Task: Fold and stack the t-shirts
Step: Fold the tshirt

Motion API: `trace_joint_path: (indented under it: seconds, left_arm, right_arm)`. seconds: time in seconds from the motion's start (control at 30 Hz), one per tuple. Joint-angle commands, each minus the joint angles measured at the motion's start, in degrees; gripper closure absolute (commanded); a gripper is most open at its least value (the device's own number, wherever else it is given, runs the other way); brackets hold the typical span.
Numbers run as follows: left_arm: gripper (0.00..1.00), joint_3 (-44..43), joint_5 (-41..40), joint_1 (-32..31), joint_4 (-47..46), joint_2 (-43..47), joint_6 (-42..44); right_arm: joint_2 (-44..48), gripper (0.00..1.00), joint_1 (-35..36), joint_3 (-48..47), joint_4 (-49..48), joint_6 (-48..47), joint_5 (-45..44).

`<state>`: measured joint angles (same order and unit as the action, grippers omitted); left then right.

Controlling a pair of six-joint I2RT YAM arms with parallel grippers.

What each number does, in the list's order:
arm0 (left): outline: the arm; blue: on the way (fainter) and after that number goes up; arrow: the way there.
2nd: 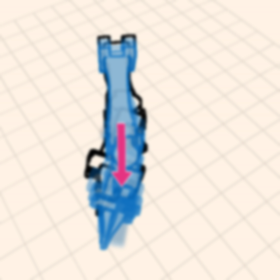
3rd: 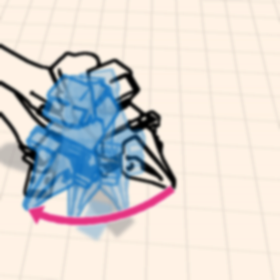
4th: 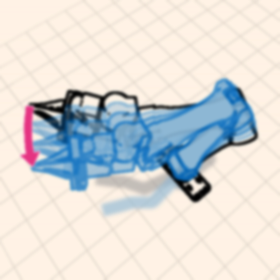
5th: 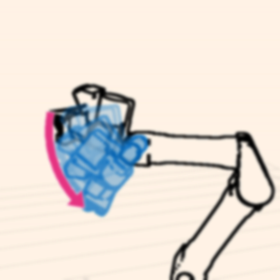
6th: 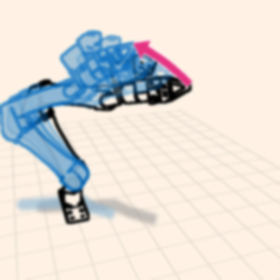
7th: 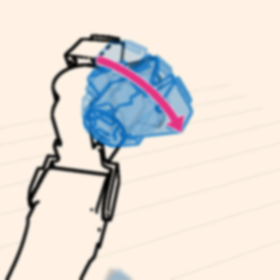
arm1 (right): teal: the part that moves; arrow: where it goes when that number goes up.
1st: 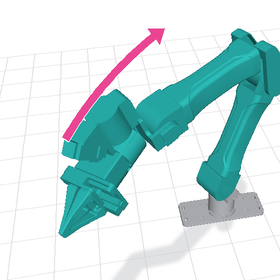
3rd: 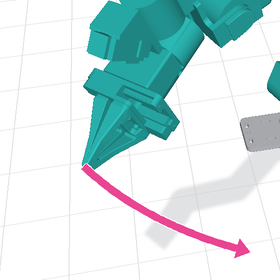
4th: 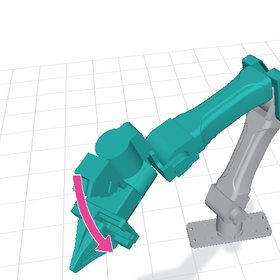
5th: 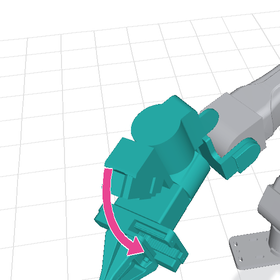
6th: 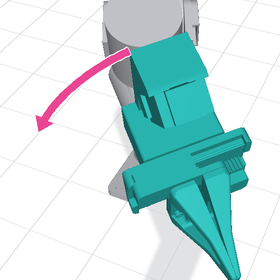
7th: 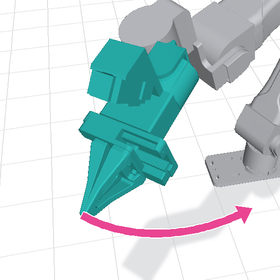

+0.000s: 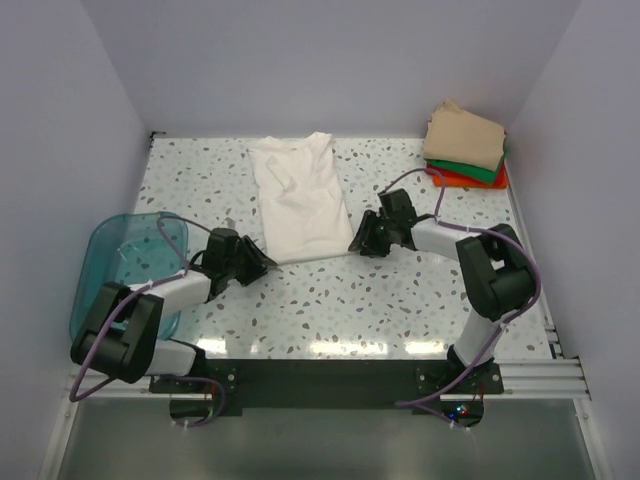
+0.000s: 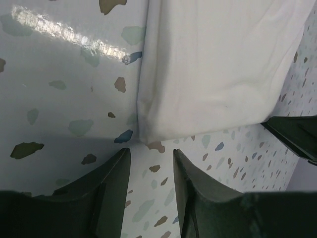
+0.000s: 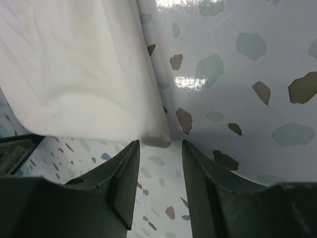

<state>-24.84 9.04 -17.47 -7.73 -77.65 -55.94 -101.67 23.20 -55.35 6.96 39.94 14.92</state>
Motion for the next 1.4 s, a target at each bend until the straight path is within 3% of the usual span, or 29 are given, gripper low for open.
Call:
trace_joint_path:
  seconds: [0.0, 0.37, 0.47, 0.63, 0.73, 0.93, 1.1, 1.37]
  left_arm:
    - [0.55, 0.49, -0.51, 0.25, -4.31, -1.54, -1.01]
    - [0.61, -0.56, -4.29, 0.07, -5.54, -6.9, -1.19]
    - [0.69, -1.17, -4.03, -0.19, -6.42, -7.95, -0.84]
    - [0.98, -1.53, -3.59, -1.07, -6.08, -7.52, -0.92]
    - [1.0, -1.26, -4.29, -2.47, -4.06, -5.42, -1.1]
    - [1.0, 4.34, -7.63, -7.56, 0.25, 4.77, -3.9]
    - [1.0, 9.98, -11.57, -12.84, 5.43, 18.65, -7.25]
    - [1.0, 13.85, -16.94, -26.72, 17.2, 38.16, -13.75]
  right_arm:
    - [-1.42, 0.57, 0.0, 0.07, -2.04, 1.01, -0.42]
    - [-3.71, 0.66, 0.0, 0.16, -4.15, 2.07, 0.64]
    - [-3.98, 0.74, 0.0, 0.07, -4.59, 2.16, 0.99]
    - [-3.36, 0.98, 0.0, 0.16, -5.2, 2.24, 1.96]
    - [-0.91, 1.0, 0.0, 1.73, -5.47, 2.33, 2.4]
    - [8.66, 1.0, 0.0, 11.21, -6.26, 2.24, 2.66]
    - [19.65, 1.0, 0.09, 20.09, -6.17, 2.59, 2.75]
    - [48.09, 1.0, 0.09, 31.0, 4.62, 3.47, 2.48]
